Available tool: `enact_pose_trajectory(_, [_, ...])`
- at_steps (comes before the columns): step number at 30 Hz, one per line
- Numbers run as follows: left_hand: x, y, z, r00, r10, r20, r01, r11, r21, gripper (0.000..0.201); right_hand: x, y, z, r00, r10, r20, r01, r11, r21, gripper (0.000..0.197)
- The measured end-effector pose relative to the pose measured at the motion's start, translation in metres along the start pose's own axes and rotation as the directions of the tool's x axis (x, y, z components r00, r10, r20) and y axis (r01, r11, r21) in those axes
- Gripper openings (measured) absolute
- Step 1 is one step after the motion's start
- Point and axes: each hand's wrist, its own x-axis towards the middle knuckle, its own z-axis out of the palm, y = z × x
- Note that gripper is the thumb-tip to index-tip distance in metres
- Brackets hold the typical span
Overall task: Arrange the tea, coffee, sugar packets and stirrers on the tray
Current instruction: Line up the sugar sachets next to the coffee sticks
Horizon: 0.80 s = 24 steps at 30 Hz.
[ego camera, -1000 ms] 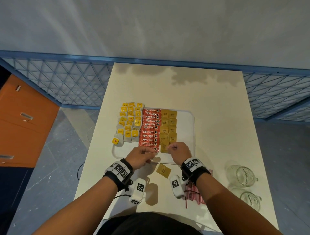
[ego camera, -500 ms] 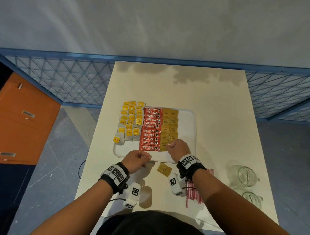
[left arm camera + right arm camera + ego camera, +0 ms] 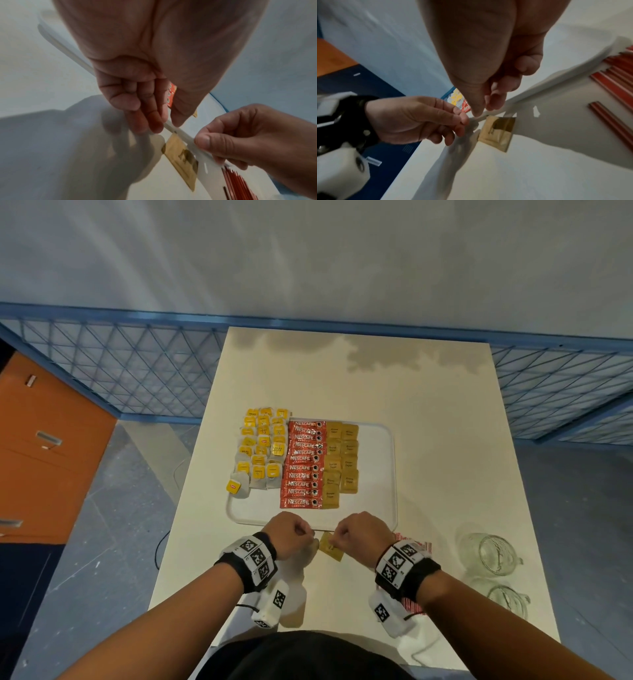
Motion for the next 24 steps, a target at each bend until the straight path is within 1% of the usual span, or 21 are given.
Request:
enact_pose_trajectory(3, [0.002, 0.002, 0.007, 1.0, -0.013, 0.025, 0.012, 0.999, 0.042, 0.011, -0.007, 0.001, 0.005, 1.0, 0.02, -0.004, -0.02, 0.993, -0.119, 0.038])
enact_pose_trajectory(6, [0.002, 0.004, 0.014, 0.999, -0.026, 0.019, 0.025, 0.997, 0.068, 0.012, -0.012, 0.0, 0.01, 1.0, 0.0, -0.016, -0.003, 0.978, -0.207, 0.042])
enact_pose_trajectory(10, [0.001, 0.003, 0.02, 0.999, -0.035, 0.036, 0.032, 0.998, 0.062, 0.012, -0.016, -0.003, 0.018, 0.999, -0.01, -0.035, 0.003, 0.979, -0.203, 0.035])
enact_pose_trajectory(15, [0.0, 0.004, 0.024, 0.998, -0.016, 0.053, 0.012, 0.998, 0.069, 0.009, -0.018, 0.0, 0.019, 0.999, -0.007, -0.035, 0.004, 0.996, -0.086, 0.023])
enact_pose_trajectory(17, [0.001, 0.003, 0.024, 0.999, -0.016, 0.047, 0.013, 0.998, 0.066, 0.008, -0.019, 0.003, 0.018, 0.999, -0.008, -0.038, 0.007, 1.0, -0.03, 0.021])
enact_pose_trajectory(19, [0.002, 0.001, 0.025, 0.999, -0.013, 0.042, 0.012, 0.999, 0.035, 0.01, -0.02, 0.007, 0.018, 0.999, -0.014, -0.04, 0.015, 0.999, 0.029, 0.022])
enact_pose_trajectory(21, [0.004, 0.0, 0.025, 1.0, 0.012, 0.018, -0.012, 1.0, -0.003, 0.012, -0.021, 0.01, 0.017, 0.999, -0.024, -0.049, 0.028, 0.997, 0.076, 0.021])
enact_pose_trajectory(24, [0.006, 0.004, 0.024, 0.995, 0.09, -0.033, -0.091, 0.996, -0.017, 0.009, -0.021, 0.011, 0.011, 0.996, -0.034, -0.085, 0.044, 0.992, 0.119, 0.02])
